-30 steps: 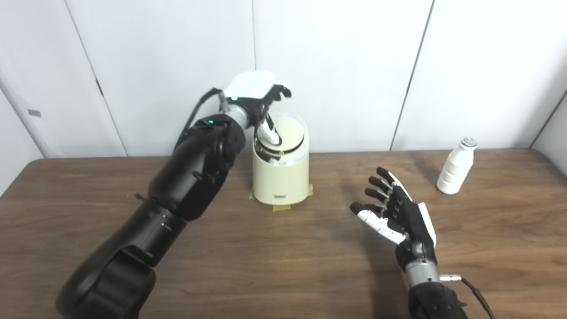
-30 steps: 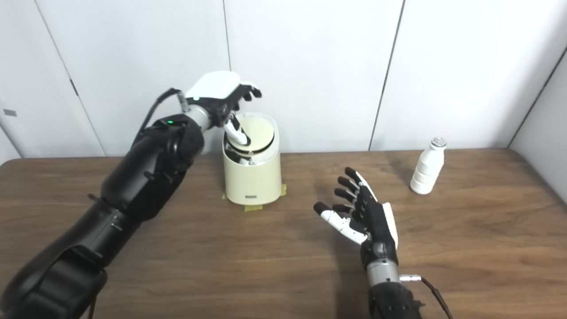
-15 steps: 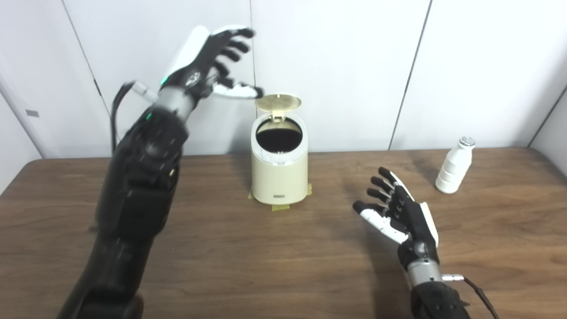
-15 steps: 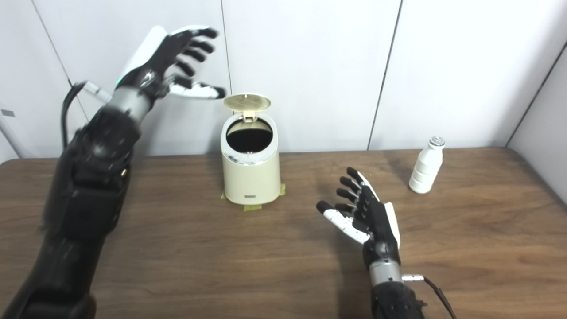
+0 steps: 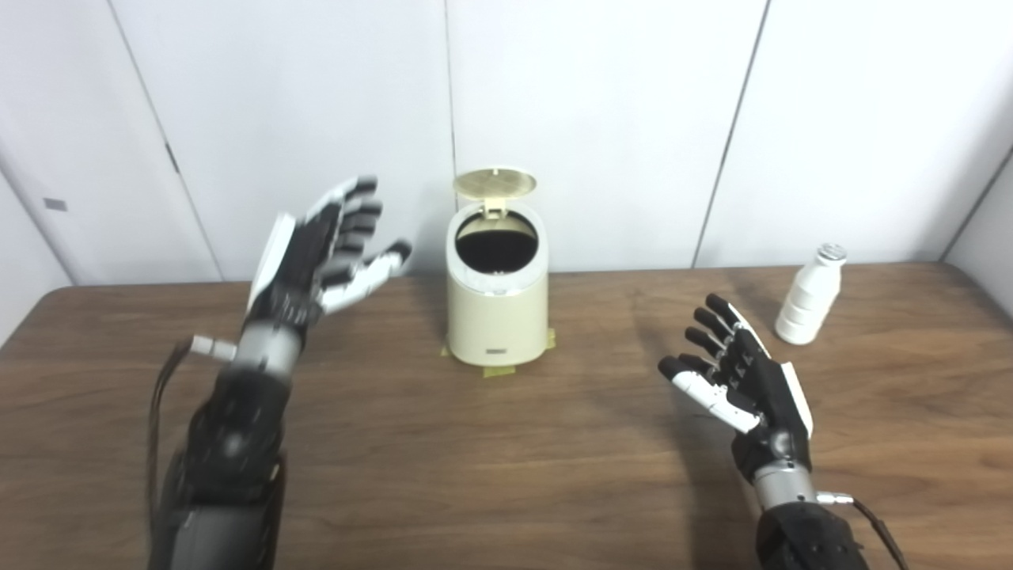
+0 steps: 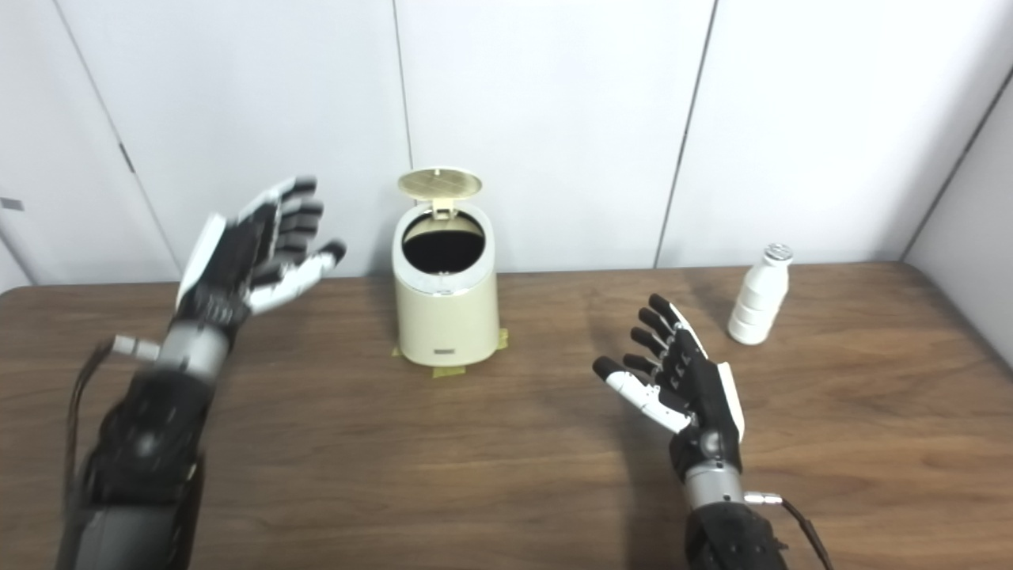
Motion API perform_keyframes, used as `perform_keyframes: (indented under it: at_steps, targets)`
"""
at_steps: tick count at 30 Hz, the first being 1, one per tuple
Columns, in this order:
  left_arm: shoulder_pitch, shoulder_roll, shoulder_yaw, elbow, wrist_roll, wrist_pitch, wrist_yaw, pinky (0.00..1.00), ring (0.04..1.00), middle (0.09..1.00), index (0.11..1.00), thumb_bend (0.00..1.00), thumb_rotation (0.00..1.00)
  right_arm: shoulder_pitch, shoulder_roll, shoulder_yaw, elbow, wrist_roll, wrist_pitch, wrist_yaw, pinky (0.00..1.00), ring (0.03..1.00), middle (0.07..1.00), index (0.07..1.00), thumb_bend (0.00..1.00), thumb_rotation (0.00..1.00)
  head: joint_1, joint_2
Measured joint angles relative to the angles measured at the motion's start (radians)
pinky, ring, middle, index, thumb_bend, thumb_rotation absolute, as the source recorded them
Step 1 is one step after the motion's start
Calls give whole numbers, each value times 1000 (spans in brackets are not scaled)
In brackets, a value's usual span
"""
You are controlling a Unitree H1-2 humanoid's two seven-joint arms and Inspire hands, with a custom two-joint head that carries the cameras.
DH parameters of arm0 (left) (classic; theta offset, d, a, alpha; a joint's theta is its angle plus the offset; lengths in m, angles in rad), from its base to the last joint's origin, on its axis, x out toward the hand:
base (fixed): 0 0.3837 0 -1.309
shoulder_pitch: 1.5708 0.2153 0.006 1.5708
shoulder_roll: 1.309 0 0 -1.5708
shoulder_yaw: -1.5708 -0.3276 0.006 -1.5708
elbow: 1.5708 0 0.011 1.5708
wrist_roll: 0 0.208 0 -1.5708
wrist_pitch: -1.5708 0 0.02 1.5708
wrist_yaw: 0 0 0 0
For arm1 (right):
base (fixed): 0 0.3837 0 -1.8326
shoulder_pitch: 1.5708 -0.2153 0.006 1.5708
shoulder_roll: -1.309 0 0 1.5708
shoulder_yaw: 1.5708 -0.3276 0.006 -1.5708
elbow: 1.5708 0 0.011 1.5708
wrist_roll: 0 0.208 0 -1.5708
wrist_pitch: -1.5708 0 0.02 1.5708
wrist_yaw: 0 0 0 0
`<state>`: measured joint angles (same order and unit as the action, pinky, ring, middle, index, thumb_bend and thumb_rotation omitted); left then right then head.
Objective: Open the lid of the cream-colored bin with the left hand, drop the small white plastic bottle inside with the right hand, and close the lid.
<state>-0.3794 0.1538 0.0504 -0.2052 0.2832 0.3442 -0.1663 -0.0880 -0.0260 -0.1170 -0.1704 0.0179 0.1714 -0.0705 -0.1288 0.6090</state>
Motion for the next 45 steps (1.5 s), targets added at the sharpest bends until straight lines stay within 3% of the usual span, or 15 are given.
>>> perform_keyframes:
  at_steps: [2, 7, 12, 16, 18, 23, 25, 28, 31, 38, 42, 45]
  targets:
    - [59, 1, 13, -36, -38, 0, 0, 784, 822, 865, 947, 549, 614, 5, -13, -6, 0, -7, 0, -1, 705, 847, 885, 887, 716, 268, -3, 3]
    - [138, 10, 33, -79, -87, 0, 8, 797, 834, 870, 950, 482, 558, 14, -58, -19, -56, -41, 29, -10, 747, 827, 865, 877, 730, 183, -17, 6]
    - [182, 0, 24, -93, -126, 6, 8, 841, 871, 903, 981, 437, 654, 17, -78, -18, -131, -125, 71, -25, 809, 826, 856, 867, 751, 180, -46, 9]
    - [208, 10, 20, -93, -138, 12, 5, 853, 886, 907, 985, 409, 678, 27, -96, -30, -133, -173, 102, -42, 737, 832, 854, 853, 814, 143, -83, 20]
    - [209, 22, 23, -93, -151, 24, 4, 856, 880, 907, 984, 399, 665, 29, -88, -47, -141, -183, 126, -59, 727, 832, 870, 876, 838, 122, -92, 23]
    - [190, 45, 42, -93, -194, 38, 2, 881, 895, 917, 979, 379, 627, 23, -47, -70, -156, -209, 135, -117, 814, 886, 934, 935, 880, 125, -176, 22]
    - [181, 63, 44, -91, -208, 38, -5, 883, 900, 923, 981, 366, 606, 18, -48, -75, -155, -212, 130, -128, 774, 890, 944, 946, 882, 134, -199, 20]
    - [170, 97, 54, -82, -223, 38, -7, 882, 905, 937, 987, 348, 571, 17, -56, -90, -145, -228, 129, -145, 769, 899, 943, 944, 886, 149, -233, 17]
    - [165, 120, 58, -51, -236, 31, -7, 874, 910, 940, 992, 335, 529, 18, -61, -96, -132, -237, 130, -154, 829, 932, 952, 949, 856, 170, -271, 12]
    - [164, 127, 58, -17, -257, 27, -9, 866, 909, 939, 989, 345, 504, 20, -94, -94, -125, -284, 156, -153, 947, 952, 918, 937, 854, 218, -330, 0]
    - [159, 145, 56, -17, -268, 27, -10, 808, 885, 905, 964, 347, 483, 8, -126, -110, -102, -294, 156, -157, 889, 961, 972, 939, 853, 189, -336, 0]
    - [158, 158, 49, -19, -251, 27, -4, 781, 861, 881, 936, 337, 436, -17, -137, -118, -75, -314, 168, -167, 913, 981, 988, 947, 869, 220, -345, 0]
